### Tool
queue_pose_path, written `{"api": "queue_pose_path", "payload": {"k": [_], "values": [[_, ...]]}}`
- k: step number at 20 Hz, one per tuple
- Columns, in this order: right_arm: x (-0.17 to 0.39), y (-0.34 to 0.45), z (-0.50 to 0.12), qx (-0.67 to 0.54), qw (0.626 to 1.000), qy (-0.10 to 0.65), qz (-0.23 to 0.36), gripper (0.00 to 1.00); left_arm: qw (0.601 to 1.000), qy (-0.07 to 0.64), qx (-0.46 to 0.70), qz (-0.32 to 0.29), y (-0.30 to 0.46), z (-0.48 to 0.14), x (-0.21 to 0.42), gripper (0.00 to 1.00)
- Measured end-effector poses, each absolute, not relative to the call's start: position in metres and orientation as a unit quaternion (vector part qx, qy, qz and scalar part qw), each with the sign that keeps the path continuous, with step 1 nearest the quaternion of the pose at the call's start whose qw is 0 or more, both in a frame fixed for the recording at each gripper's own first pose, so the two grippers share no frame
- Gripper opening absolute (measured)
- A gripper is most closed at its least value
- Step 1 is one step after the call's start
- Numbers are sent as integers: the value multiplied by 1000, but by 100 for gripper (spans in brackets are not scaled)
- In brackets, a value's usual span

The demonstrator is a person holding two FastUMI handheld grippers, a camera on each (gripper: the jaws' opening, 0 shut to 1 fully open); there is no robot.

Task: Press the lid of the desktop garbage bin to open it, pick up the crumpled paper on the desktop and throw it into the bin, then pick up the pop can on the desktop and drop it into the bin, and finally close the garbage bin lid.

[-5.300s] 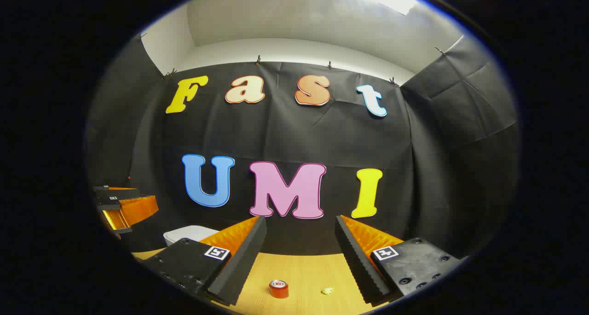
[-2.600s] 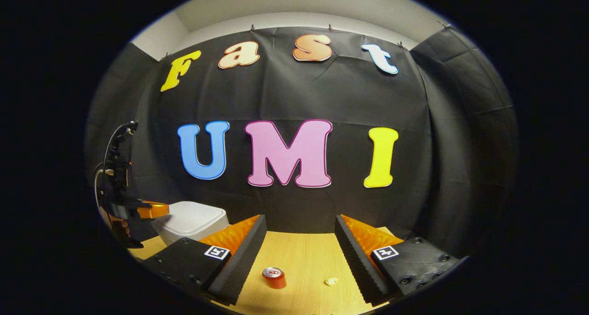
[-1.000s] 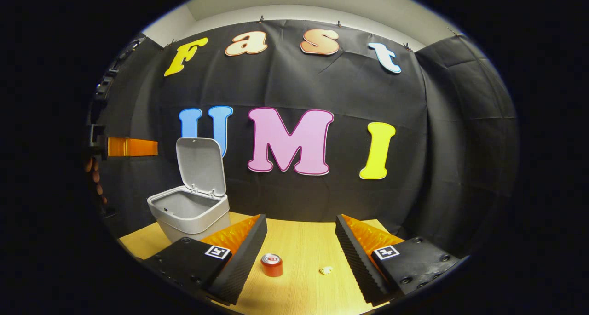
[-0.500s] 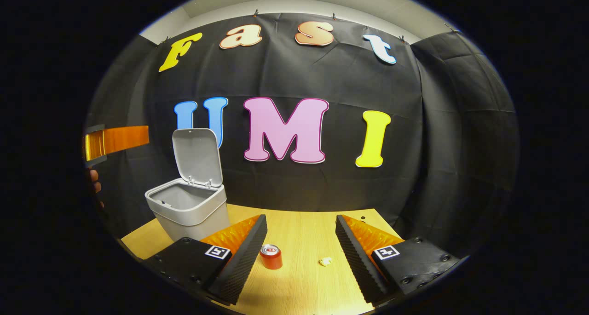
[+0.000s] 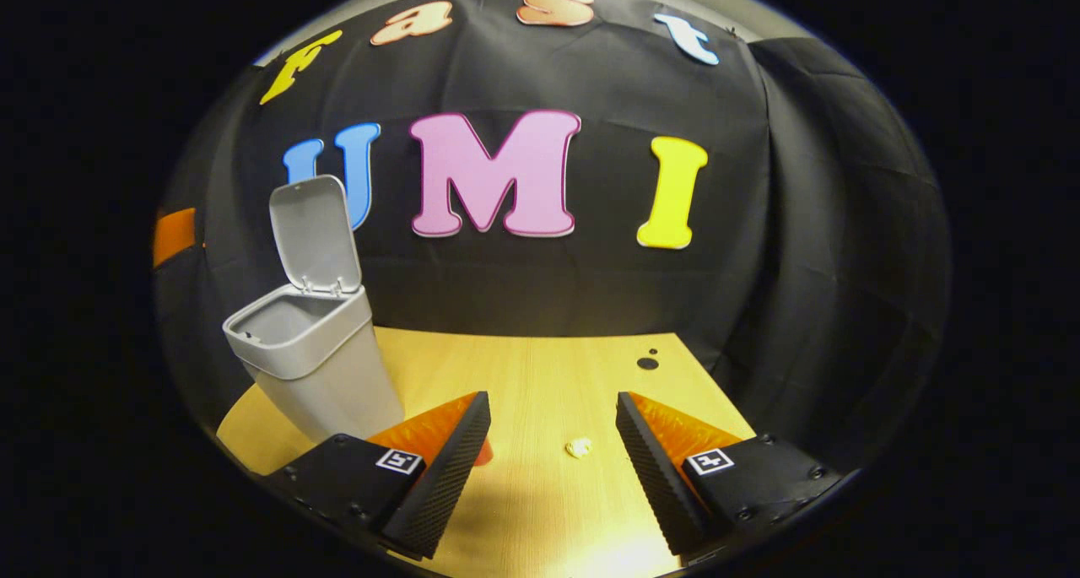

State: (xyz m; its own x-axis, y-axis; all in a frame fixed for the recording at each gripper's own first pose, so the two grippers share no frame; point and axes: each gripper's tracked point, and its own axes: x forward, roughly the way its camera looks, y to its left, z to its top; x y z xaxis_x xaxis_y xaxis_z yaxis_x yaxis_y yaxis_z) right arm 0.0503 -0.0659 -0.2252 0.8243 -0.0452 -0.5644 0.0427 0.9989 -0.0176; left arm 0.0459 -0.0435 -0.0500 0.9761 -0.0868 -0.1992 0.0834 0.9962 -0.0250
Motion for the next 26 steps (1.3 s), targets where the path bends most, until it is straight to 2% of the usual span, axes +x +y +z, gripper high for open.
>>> {"api": "queue_pose_path", "payload": {"k": [7, 14, 19, 26], "values": [[80, -93, -337, 38, 909, 416, -16, 97, 991, 133, 15, -24, -27, -66, 48, 95], [87, -111, -438, -12, 862, 507, -7, 97, 987, 151, 61, 2, -3, -77, 55, 95], [93, -116, -484, 2, 834, 551, -18, 98, 984, 167, 62, 13, 0, -87, 60, 95], [92, -123, -512, 11, 815, 579, -22, 97, 981, 186, 45, 16, -11, -101, 63, 95]]}}
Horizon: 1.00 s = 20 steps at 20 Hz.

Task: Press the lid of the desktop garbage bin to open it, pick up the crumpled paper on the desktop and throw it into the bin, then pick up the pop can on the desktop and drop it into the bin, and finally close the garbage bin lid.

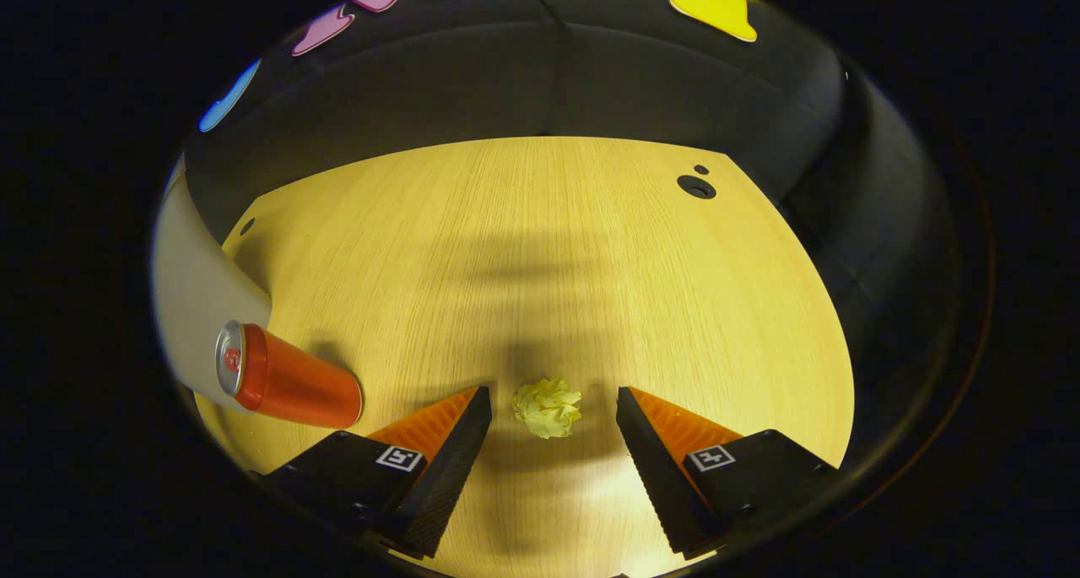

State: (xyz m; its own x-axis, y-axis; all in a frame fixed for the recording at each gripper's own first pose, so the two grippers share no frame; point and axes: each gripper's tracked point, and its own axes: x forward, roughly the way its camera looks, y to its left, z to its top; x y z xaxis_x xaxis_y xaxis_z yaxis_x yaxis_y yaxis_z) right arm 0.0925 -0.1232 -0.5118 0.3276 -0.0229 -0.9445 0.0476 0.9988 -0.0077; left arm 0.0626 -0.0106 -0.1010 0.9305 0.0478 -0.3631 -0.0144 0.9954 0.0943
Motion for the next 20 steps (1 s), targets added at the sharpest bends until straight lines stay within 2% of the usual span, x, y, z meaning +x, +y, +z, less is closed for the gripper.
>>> {"api": "queue_pose_path", "payload": {"k": [2, 4, 5, 6, 7, 8, 9, 10, 11, 12, 16, 20], "values": [[94, -123, -514, 10, 814, 581, -19, 94, 981, 190, 45, 17, -13, -104, 65, 95], [92, -123, -518, 10, 810, 586, -18, 84, 981, 190, 46, 16, -14, -105, 67, 95], [90, -124, -520, 7, 808, 589, -17, 58, 980, 190, 48, 15, -15, -105, 69, 95], [88, -123, -522, 5, 805, 593, -13, 67, 980, 190, 50, 14, -16, -105, 71, 95], [83, -123, -524, 0, 800, 600, -10, 46, 980, 190, 52, 12, -17, -105, 71, 95], [82, -123, -524, -4, 800, 600, -5, 54, 980, 189, 53, 10, -18, -106, 72, 95], [82, -127, -525, -14, 800, 600, -1, 67, 980, 191, 54, 9, -18, -107, 73, 95], [84, -131, -524, -27, 803, 595, -2, 52, 980, 192, 53, 8, -19, -109, 72, 95], [88, -132, -522, -35, 807, 589, -1, 26, 980, 193, 51, 7, -20, -110, 72, 95], [89, -129, -519, -37, 811, 584, 3, 40, 980, 194, 48, 6, -21, -110, 71, 95], [99, -119, -486, -38, 834, 550, 19, 41, 980, 195, 46, 0, -22, -113, 67, 95], [111, -94, -404, -59, 866, 492, 61, 40, 980, 194, 45, -8, -23, -119, 59, 95]]}}
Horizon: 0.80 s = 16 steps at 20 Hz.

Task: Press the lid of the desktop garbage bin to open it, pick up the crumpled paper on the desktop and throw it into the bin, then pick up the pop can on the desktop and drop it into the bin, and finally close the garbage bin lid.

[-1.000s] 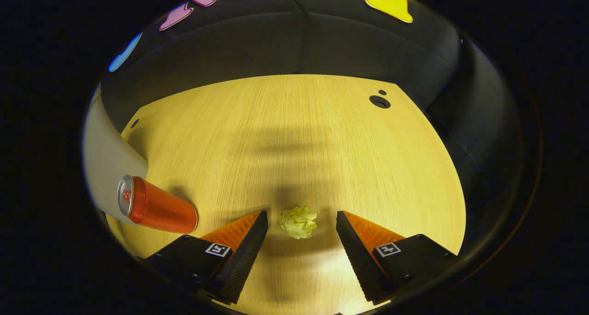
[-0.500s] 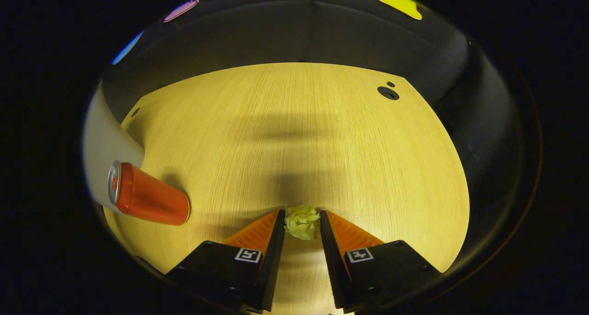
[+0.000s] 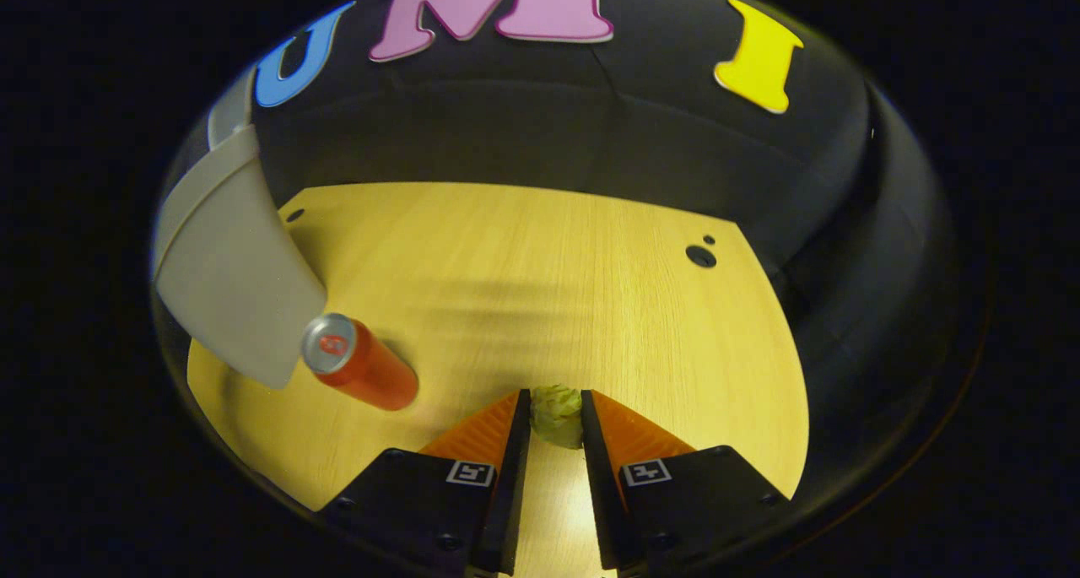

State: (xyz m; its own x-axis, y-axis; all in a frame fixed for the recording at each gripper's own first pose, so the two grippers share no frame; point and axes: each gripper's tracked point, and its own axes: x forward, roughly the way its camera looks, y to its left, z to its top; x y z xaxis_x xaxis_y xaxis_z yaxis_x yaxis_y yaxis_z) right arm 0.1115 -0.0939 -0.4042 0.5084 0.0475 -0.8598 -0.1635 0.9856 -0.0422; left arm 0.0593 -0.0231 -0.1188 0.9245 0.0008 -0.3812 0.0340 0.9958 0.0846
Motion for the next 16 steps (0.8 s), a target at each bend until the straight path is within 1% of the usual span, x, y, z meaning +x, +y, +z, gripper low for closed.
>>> {"api": "queue_pose_path", "payload": {"k": [6, 10, 13, 16], "values": [[159, -23, -271, -41, 909, 392, 132, 40, 980, 194, 46, -12, -19, -125, 41, 95], [184, 50, -199, -44, 921, 327, 205, 40, 982, 186, 43, 3, -5, -121, 32, 96], [190, 112, -168, -28, 917, 298, 263, 40, 984, 176, 32, 20, 9, -115, 24, 96], [196, 165, -164, -45, 907, 288, 304, 40, 983, 172, 31, 50, 29, -112, 11, 95]]}}
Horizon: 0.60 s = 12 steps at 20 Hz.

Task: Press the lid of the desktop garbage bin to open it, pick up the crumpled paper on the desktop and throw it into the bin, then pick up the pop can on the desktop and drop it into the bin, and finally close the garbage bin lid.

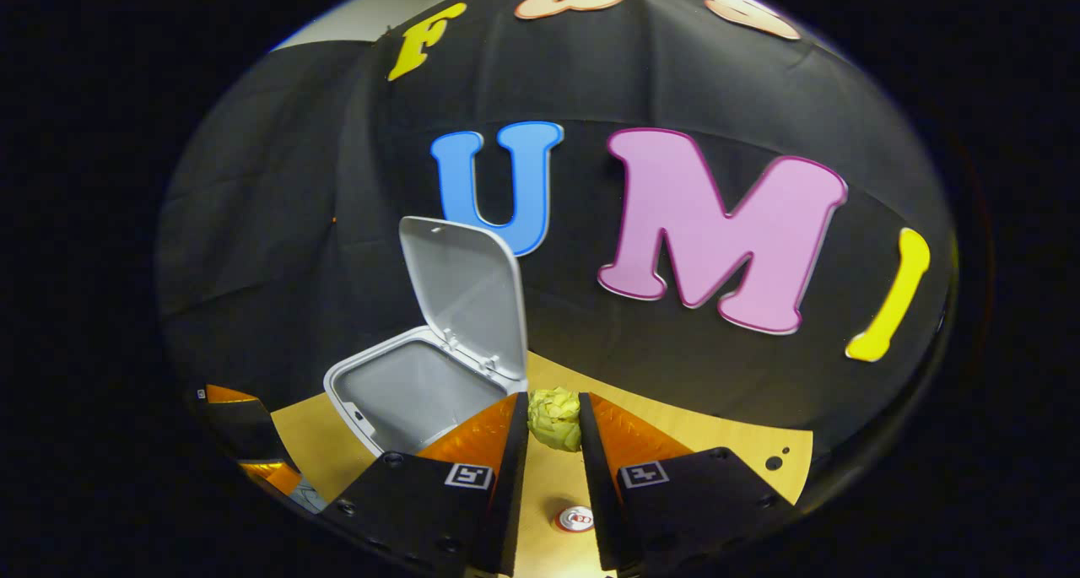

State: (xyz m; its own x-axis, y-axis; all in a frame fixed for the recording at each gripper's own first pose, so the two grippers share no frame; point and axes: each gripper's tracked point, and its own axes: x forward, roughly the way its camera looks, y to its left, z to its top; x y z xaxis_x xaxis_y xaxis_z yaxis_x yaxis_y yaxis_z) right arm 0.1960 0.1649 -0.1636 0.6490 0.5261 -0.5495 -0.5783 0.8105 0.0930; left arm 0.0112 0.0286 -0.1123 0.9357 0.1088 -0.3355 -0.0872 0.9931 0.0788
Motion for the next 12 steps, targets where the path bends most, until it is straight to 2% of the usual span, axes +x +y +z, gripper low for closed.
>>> {"api": "queue_pose_path", "payload": {"k": [4, 10, 11, 12], "values": [[181, 228, -184, -46, 881, 302, 361, 40, 981, 173, 30, 85, 52, -114, -5, 95], [166, 275, -213, -45, 858, 323, 397, 40, 975, 188, 24, 118, 70, -122, -23, 95], [163, 278, -215, -41, 856, 325, 401, 48, 975, 188, 25, 118, 71, -121, -23, 95], [164, 280, -216, -38, 857, 326, 397, 48, 975, 188, 27, 117, 70, -122, -24, 95]]}}
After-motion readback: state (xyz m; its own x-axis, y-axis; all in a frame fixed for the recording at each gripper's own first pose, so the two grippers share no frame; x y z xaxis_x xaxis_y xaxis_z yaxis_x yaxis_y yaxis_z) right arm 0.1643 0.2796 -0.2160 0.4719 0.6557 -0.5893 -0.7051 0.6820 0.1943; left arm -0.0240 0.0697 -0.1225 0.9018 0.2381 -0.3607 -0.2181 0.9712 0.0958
